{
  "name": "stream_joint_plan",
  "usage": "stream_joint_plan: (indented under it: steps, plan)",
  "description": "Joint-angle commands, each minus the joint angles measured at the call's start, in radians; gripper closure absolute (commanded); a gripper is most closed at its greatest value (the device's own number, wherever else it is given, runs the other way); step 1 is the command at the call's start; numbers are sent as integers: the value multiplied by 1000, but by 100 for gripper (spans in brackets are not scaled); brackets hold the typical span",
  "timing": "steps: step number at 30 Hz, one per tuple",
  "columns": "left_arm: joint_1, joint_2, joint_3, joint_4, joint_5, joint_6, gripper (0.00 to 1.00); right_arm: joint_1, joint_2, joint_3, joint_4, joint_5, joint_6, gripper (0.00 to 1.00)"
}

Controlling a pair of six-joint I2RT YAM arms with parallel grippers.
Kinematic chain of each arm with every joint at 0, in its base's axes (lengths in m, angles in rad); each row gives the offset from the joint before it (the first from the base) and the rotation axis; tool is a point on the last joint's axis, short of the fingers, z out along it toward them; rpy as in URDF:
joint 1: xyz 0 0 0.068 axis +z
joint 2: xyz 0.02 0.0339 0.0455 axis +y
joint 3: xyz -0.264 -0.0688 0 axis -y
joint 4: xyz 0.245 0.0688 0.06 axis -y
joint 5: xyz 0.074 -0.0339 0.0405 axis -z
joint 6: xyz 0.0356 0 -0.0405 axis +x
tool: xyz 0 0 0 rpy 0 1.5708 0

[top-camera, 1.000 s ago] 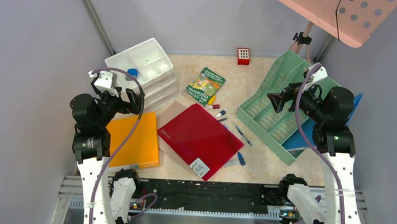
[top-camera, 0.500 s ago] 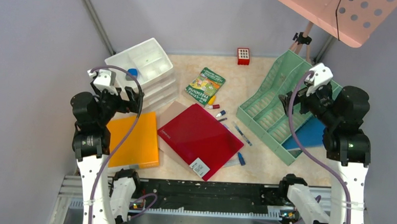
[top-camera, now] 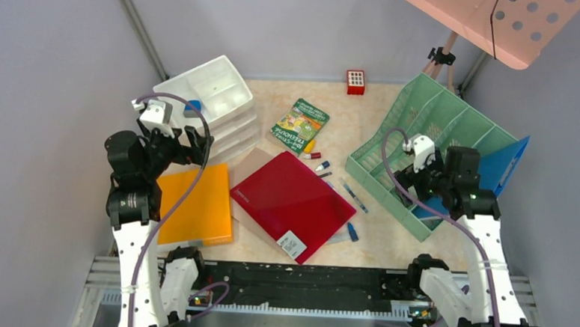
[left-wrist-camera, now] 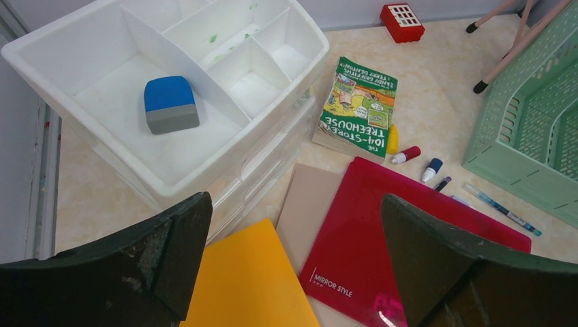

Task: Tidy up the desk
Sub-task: Move the storage box to the center of the board.

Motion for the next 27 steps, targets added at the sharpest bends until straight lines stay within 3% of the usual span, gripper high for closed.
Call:
stream_joint_plan:
  steps: [1, 12, 27]
  plan:
    - [9, 3, 6, 40, 23, 14, 1, 7, 25, -70, 63, 28, -50, 14]
    - [13, 0, -8, 57, 26, 9, 1, 54, 121, -218, 155, 3, -31, 25]
    - [13, -14, -14, 65, 23, 7, 1, 76, 292, -147, 192, 36, 99, 59]
